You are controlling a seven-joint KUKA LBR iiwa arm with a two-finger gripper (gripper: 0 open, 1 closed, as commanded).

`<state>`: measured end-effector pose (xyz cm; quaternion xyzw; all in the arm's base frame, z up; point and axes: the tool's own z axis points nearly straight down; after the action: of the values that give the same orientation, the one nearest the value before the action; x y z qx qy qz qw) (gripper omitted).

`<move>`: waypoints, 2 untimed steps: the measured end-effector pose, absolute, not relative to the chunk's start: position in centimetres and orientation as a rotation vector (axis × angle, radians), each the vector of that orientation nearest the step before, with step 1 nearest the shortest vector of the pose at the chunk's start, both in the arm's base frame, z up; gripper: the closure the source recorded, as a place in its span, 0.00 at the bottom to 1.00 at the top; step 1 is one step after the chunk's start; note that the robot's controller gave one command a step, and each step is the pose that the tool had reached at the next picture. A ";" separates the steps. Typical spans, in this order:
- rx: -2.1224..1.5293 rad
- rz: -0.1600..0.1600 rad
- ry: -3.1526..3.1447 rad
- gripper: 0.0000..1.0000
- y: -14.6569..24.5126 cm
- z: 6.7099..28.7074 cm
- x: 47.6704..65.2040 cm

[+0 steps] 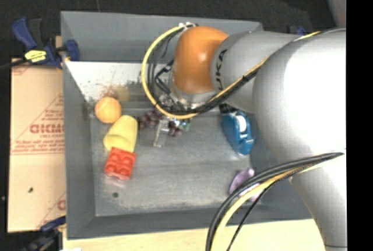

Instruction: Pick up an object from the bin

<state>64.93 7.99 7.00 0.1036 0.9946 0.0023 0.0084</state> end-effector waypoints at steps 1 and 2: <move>0.631 0.010 3.059 1.00 10.1 7.1 65.0; 0.630 0.010 3.059 1.00 10.1 7.1 65.0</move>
Offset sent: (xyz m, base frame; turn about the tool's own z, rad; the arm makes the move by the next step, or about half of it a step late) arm 0.0000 0.0000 0.0000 0.0000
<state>65.03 10.08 7.14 0.2017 0.9794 0.0031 0.0091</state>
